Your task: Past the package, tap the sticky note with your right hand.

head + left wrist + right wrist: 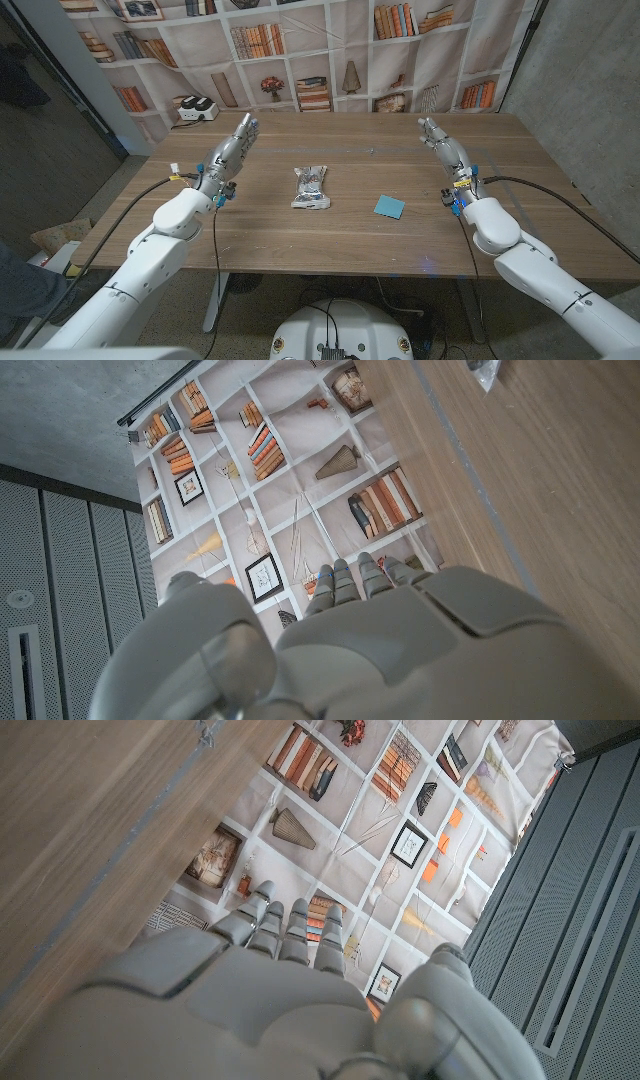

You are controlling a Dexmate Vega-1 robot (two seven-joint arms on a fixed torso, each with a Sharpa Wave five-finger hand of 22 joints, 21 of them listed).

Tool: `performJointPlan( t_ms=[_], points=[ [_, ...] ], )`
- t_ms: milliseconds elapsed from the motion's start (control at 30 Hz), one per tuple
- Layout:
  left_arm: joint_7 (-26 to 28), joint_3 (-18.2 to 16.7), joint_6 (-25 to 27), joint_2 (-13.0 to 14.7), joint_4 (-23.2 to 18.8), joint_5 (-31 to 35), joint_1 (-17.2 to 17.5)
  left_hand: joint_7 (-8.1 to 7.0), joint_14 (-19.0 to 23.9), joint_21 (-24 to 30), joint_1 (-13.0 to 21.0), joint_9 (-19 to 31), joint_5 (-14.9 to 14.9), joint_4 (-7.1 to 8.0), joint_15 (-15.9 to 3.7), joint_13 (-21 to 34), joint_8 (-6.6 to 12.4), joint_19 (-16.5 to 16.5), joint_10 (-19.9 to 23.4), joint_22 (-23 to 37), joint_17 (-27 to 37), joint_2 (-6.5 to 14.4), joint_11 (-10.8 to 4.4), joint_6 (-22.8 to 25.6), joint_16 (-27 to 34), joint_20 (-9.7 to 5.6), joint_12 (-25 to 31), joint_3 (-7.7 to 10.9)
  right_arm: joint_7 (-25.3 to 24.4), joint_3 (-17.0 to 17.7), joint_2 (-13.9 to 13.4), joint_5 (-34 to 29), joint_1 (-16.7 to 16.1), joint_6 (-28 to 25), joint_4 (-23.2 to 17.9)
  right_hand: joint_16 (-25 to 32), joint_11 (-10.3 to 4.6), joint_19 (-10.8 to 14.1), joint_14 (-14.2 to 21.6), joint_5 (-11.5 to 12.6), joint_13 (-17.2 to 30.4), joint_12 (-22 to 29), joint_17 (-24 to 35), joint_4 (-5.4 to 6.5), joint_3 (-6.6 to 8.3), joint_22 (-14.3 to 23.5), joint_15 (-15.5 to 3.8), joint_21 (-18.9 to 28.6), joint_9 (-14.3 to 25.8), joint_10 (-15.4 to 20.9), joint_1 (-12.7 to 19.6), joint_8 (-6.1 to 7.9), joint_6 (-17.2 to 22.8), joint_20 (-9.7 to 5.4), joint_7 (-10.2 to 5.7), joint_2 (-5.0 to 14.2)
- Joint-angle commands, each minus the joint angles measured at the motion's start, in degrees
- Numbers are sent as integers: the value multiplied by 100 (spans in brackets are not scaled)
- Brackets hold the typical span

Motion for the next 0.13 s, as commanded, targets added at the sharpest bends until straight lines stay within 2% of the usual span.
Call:
performJointPlan(
  t_ms=[33, 133],
  points=[
    [-70, 41, -75, -106, 196, -43, -122, 6, 20, 3, 53, 20, -28, 10, 16, 15, -1, 26, 66, 17, 21, -12, 6, 31, 5, 17, -7, -56, 77, -26, 83, 62, 121, 59, 79, -18, 12, 32, 41, -22, 13, 28, 8, -47, -21, 11, 12, 14, 5, 63, 35, 24, 45, -117, 17, -27],
    [-77, 56, -91, -108, 229, -16, -144, 5, 19, 4, 56, 19, -29, 10, 16, 15, -3, 29, 70, 17, 21, -9, -4, 30, 4, 16, -7, -59, 63, -12, 71, 75, 105, 12, 43, -20, 11, 32, 42, -23, 13, 26, 9, -47, -22, 11, 13, 10, 5, 65, 34, 26, 52, -114, 14, -27]
  ],
)
